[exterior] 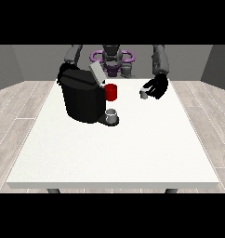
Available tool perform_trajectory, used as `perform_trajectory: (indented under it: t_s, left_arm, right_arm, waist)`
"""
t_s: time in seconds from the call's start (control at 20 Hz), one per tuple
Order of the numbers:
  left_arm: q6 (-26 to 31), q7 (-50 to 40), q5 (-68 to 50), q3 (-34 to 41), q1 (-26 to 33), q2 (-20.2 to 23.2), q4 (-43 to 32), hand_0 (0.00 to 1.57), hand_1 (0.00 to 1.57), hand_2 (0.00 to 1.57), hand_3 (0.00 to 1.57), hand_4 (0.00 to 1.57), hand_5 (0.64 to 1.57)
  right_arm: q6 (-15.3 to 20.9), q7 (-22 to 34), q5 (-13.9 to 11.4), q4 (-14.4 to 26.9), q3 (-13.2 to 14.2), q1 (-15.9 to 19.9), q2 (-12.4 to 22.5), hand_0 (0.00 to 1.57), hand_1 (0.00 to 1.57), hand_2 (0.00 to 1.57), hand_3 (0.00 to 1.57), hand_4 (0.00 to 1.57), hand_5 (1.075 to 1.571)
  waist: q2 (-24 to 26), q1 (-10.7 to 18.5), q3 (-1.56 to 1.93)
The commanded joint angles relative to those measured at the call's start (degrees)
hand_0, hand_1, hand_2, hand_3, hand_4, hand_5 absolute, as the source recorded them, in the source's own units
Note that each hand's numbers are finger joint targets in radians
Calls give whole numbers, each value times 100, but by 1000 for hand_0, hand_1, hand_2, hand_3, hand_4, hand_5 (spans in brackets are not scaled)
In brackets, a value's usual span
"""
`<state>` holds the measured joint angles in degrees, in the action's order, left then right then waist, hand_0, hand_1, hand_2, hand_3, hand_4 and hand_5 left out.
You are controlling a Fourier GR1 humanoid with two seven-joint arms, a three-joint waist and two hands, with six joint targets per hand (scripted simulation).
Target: Insert the coffee pod into the coffee machine and close the lid
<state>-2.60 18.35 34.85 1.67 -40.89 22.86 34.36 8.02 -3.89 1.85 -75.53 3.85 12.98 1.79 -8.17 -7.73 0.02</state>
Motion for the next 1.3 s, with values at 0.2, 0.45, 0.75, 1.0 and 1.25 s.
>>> perform_trajectory:
  t_s: [0.2, 0.45, 0.75, 1.0, 1.25]
  left_arm:
    - [808, -271, -63, -20, -588, -7, 260, 1235, 1235, 1323, 1291, 571, 1571]
    - [774, -405, -16, 164, -1018, 188, 284, 1255, 1255, 1332, 1288, 556, 1571]
    - [990, -704, 31, 196, -1603, 287, 517, 1256, 1256, 1327, 1277, 536, 1571]
    - [1032, -970, -141, 473, -1809, 228, 389, 1272, 1272, 1307, 1244, 512, 1571]
    - [1187, -1052, -134, 621, -2398, 562, 272, 1282, 1282, 1332, 1269, 479, 1571]
  right_arm:
    - [-131, 181, 20, 149, -35, 76, 88, 0, 0, 0, 0, 468, 1571]
    - [-52, -36, -28, 48, -161, 183, -80, 0, 0, 0, 0, 476, 1571]
    - [-137, -99, 146, 197, 13, 348, 4, 0, 0, 0, 0, 521, 1571]
    - [-9, -64, -49, 25, -85, 277, 38, 0, 0, 0, 0, 507, 1571]
    - [52, 240, -138, -300, -277, 573, -32, 0, 0, 0, 0, 502, 1571]
  waist:
    - [353, -114, -1]
    - [86, -326, -2]
    - [42, -328, 1]
    - [-48, -504, -1]
    - [-342, -821, -2]
